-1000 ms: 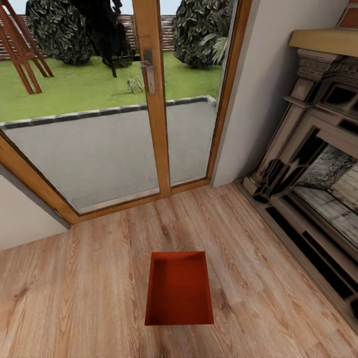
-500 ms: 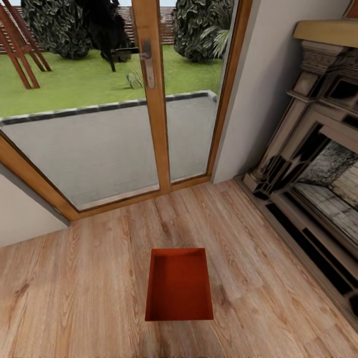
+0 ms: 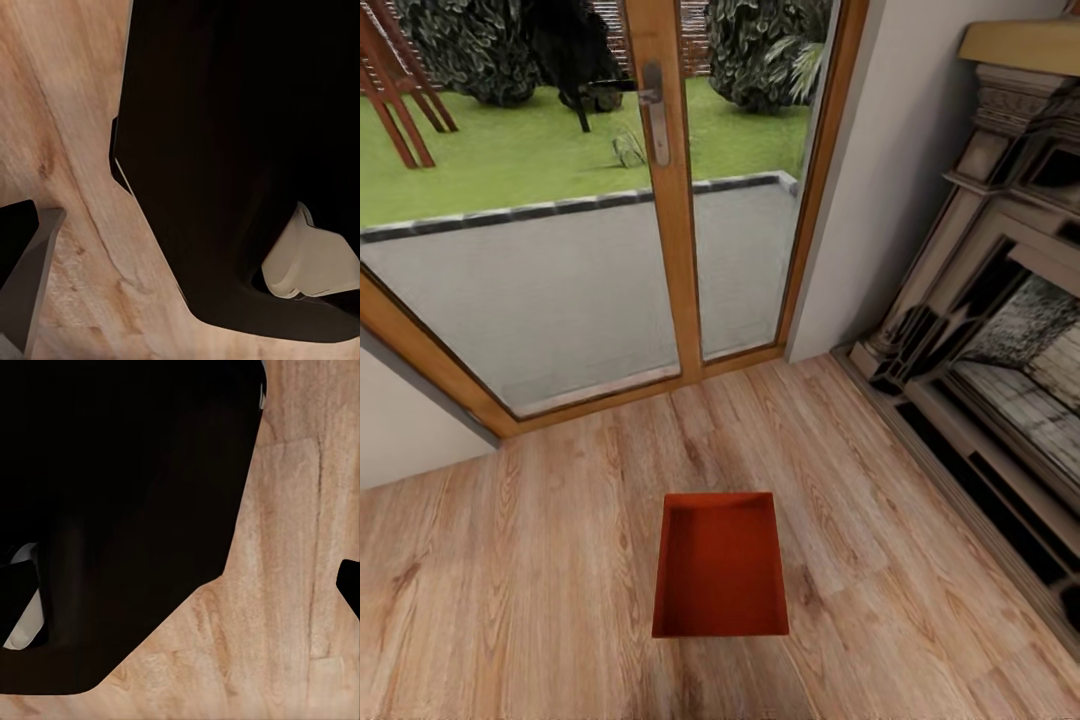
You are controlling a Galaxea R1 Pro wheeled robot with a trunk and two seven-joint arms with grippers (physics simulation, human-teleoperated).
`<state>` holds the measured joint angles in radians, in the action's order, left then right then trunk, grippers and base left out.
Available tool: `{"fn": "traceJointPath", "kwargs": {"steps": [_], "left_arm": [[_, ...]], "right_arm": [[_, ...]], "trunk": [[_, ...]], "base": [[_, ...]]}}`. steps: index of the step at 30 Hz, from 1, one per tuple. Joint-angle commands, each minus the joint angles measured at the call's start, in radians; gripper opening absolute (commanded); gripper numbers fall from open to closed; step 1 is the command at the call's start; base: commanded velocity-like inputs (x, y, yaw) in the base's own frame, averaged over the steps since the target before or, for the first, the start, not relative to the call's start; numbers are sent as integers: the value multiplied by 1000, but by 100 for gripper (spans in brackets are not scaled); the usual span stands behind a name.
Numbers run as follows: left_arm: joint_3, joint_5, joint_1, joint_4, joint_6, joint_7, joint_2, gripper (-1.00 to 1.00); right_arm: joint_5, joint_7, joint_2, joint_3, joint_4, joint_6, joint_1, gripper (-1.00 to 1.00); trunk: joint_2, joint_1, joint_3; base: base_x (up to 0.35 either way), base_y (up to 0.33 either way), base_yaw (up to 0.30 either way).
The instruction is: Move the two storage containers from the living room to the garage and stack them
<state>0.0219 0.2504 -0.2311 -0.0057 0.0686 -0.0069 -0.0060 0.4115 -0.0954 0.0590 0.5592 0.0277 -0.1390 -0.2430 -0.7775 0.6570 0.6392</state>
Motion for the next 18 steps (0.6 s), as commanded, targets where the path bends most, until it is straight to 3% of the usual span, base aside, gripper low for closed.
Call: {"fn": "traceJointPath", "kwargs": {"steps": [1, 18], "left_arm": [[3, 7, 0, 1, 3, -1, 0, 100], [3, 7, 0, 1, 3, -1, 0, 100]], "right_arm": [[9, -1, 1, 8, 3, -5, -1, 100], [9, -1, 1, 8, 3, -5, -1, 100]], "trunk": [[-1, 0, 2], [-1, 0, 30]], "base": [[0, 0, 0], [0, 0, 0]]}}
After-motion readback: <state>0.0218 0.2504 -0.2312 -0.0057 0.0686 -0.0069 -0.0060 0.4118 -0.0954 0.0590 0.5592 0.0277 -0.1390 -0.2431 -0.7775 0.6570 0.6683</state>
